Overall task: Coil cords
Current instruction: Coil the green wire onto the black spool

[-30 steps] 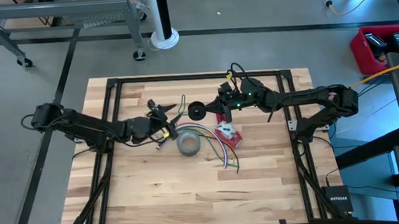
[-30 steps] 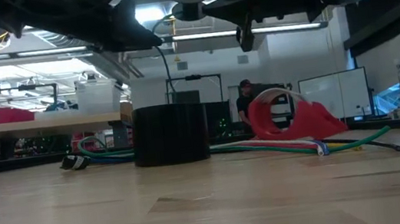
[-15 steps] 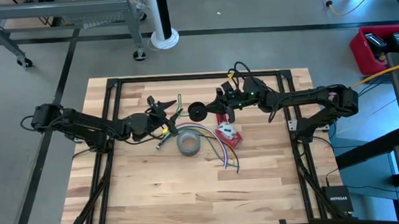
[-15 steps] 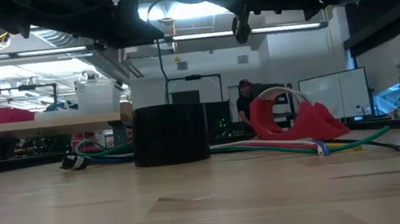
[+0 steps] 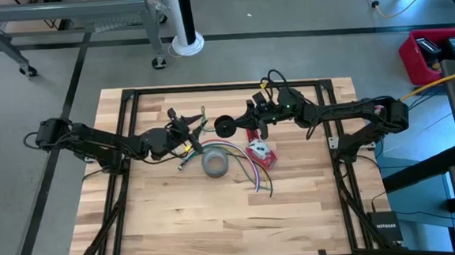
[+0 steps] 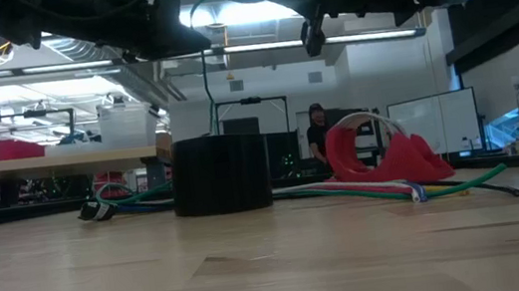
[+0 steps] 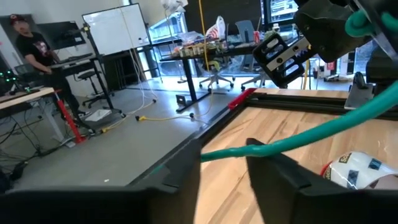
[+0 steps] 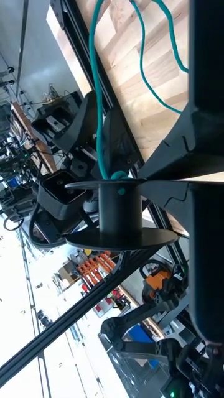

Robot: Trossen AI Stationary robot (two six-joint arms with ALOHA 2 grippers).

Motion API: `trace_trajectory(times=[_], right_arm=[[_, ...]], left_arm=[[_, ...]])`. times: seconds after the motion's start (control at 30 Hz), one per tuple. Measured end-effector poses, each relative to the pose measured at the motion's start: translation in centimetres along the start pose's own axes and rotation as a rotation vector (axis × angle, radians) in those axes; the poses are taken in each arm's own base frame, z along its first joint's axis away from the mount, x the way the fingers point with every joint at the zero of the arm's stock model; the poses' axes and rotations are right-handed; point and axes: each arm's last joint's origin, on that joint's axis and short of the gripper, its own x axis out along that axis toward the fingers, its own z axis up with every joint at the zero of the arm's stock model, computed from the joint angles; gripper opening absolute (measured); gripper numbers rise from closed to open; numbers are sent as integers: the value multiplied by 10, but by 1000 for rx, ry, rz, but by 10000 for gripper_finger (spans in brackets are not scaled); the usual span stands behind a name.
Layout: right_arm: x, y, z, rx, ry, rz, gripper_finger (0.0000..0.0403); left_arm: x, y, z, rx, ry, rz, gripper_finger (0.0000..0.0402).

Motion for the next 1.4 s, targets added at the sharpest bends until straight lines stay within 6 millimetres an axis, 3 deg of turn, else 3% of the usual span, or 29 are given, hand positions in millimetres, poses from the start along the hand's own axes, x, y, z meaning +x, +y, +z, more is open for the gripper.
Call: trace_trajectory(times=[0.23, 0.73, 1.0, 1.23, 1.4], right_arm=[[0, -1, -1, 8, 10, -8, 3], [-3, -17, -15, 85, 42, -326, 3], [-7, -25, -24, 117, 87, -491, 3], [-11, -29, -27, 112, 74, -628, 3], [-12, -31, -27, 101, 54, -693, 3]], left_arm=[[0, 0, -1, 6, 12, -2, 9], [0, 2, -9, -40, 82, 58, 3], [8, 12, -11, -207, 82, 100, 1], [15, 18, -13, -424, 98, 2, 1], [25, 22, -8, -587, 221, -71, 0]])
